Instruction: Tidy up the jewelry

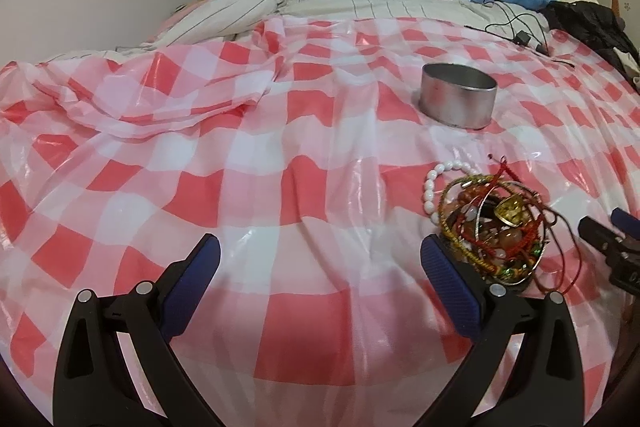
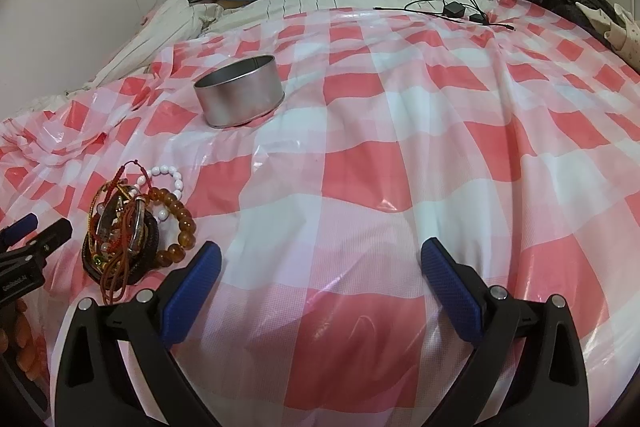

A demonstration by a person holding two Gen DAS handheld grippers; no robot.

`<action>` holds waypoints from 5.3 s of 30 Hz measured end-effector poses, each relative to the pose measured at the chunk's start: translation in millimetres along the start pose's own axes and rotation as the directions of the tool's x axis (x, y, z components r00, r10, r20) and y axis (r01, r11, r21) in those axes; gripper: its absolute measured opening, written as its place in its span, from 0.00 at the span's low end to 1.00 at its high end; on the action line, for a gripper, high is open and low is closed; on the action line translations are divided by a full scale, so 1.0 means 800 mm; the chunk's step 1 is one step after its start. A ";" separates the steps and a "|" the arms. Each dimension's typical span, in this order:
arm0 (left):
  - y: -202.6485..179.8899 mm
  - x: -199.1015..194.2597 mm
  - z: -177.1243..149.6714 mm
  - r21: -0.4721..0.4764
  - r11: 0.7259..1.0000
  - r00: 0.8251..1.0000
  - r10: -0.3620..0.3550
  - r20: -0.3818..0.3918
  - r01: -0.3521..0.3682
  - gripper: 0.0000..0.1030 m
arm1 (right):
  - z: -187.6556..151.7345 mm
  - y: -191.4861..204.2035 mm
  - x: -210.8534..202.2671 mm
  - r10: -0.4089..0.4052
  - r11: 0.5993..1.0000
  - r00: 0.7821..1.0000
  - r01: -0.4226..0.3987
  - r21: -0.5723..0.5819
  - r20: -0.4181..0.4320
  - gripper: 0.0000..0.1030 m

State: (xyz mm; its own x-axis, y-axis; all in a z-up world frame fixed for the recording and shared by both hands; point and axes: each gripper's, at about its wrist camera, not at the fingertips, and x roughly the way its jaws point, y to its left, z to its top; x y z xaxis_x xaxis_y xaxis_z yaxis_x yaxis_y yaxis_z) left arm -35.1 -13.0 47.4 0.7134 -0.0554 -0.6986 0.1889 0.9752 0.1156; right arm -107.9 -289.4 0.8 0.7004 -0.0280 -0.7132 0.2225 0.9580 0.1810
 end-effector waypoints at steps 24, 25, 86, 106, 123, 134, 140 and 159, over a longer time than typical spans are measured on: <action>-0.011 -0.002 0.007 -0.034 0.989 0.989 -0.146 -0.022 0.145 0.94 | 0.001 0.004 0.004 -0.005 1.000 1.000 0.005 -0.004 -0.018 0.93; -0.013 -0.005 0.010 -0.027 0.982 0.982 -0.189 -0.027 0.188 0.94 | 0.002 0.002 0.002 0.009 1.000 1.000 -0.009 0.008 -0.025 0.93; -0.084 -0.010 0.029 0.380 0.888 0.948 -0.309 0.077 0.259 0.88 | 0.017 0.046 -0.019 0.536 0.844 0.841 -0.535 0.032 -0.076 0.09; -0.117 0.038 0.057 0.454 0.754 0.866 -0.492 -0.087 0.474 0.22 | 0.002 0.072 -0.011 0.448 0.879 0.882 -0.465 -0.107 -0.148 0.26; -0.024 0.011 0.096 0.089 0.662 0.660 -0.749 0.054 0.744 0.02 | 0.025 0.030 -0.037 0.676 0.733 0.736 -0.676 0.070 0.035 0.03; -0.044 0.016 0.104 0.123 0.683 0.687 -0.726 0.016 0.720 0.02 | 0.067 0.018 -0.047 0.693 0.711 0.715 -0.699 0.077 0.089 0.03; -0.055 0.031 0.146 0.091 0.675 0.675 -0.737 0.032 0.732 0.02 | 0.131 0.016 -0.030 0.664 0.743 0.742 -0.669 0.027 0.096 0.03; -0.103 0.169 0.227 -0.087 0.690 0.692 -0.722 -0.007 0.718 0.03 | 0.235 0.039 0.096 0.573 0.819 0.819 -0.573 -0.027 0.019 0.03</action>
State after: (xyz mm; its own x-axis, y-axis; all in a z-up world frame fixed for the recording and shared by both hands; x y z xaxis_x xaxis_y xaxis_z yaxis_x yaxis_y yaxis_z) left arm 168.3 -139.9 71.6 0.3531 -0.7405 -0.5718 0.5841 0.6519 -0.4836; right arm 80.1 -315.3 78.6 0.7146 0.5205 -0.4674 -0.2370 0.8088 0.5383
